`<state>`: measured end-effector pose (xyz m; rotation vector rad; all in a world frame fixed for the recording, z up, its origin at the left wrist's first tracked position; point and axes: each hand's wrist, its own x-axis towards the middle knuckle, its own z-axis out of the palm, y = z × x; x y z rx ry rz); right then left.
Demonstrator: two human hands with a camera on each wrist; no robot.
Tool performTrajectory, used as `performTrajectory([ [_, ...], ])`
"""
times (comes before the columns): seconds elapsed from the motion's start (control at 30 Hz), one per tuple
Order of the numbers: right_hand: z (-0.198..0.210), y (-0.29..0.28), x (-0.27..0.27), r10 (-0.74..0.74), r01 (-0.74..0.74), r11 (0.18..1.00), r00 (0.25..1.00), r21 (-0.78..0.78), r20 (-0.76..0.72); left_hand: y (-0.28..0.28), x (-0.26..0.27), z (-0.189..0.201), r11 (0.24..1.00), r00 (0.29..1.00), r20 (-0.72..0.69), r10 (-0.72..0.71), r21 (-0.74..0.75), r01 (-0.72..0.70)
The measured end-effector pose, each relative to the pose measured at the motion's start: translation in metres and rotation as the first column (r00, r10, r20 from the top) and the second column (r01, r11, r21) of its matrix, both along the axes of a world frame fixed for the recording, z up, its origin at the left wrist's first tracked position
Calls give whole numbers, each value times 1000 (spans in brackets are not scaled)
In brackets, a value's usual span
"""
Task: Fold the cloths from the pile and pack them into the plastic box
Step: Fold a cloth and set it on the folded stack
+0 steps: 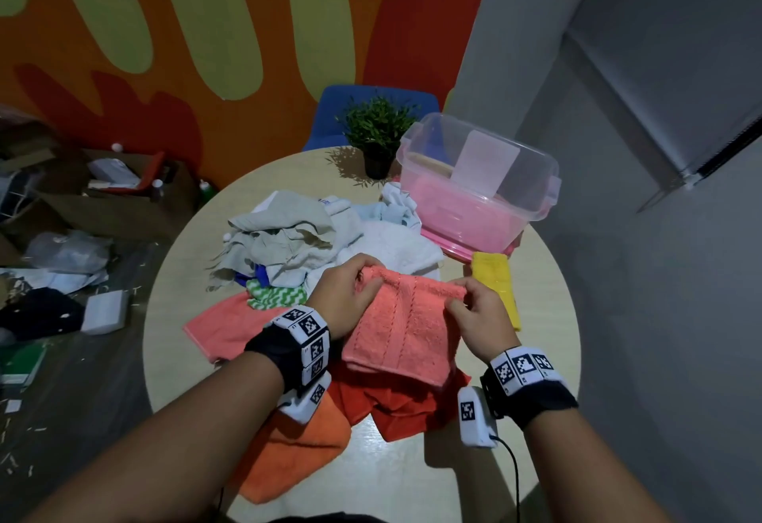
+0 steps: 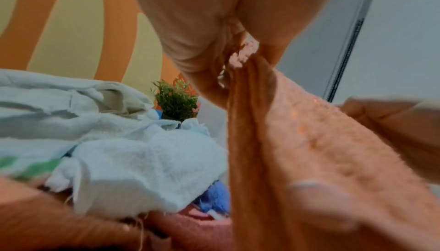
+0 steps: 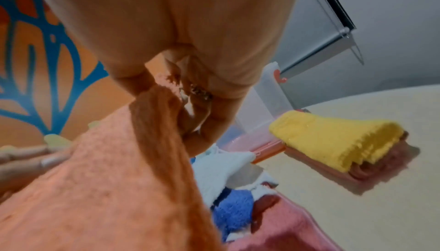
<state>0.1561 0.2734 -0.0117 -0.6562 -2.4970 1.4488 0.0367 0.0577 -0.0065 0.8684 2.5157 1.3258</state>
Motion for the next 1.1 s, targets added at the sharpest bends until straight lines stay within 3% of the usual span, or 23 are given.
performTrajectory([
  [0.1,-14,-3,-7,-13,16,999,997,-40,80,-4,-2,-15,997,991,132,35,-74,-25],
  [0.2,-46,-8,-7,17,-35,996,974,77,226,-12,1,-44,967,967,247,57,-254,8],
  [0.27,-59,-10,-6,15,-45,993,967,110,256,-16,1,-54,956,955,289,67,-292,21],
  [0.43,-62,-4,4,35,-54,992,986,112,163,-21,0,-56,968,972,236,1,-245,58],
  [0.6,-78,-2,28,188,-216,967,963,136,192,-33,10,-60,892,947,180,-267,-325,314],
  [0.7,-83,-9,35,250,-348,893,911,285,328,-32,15,-65,836,925,160,-344,-396,379],
  [0.8,-83,-19,43,240,-390,849,886,357,397,-31,20,-65,806,907,142,-397,-419,418],
  [0.97,-76,-26,43,198,-518,733,782,440,591,-33,26,-67,692,846,175,-504,-504,517],
  [1.1,-64,-32,31,137,-410,686,884,600,448,-33,27,-73,734,874,131,-467,-494,466],
])
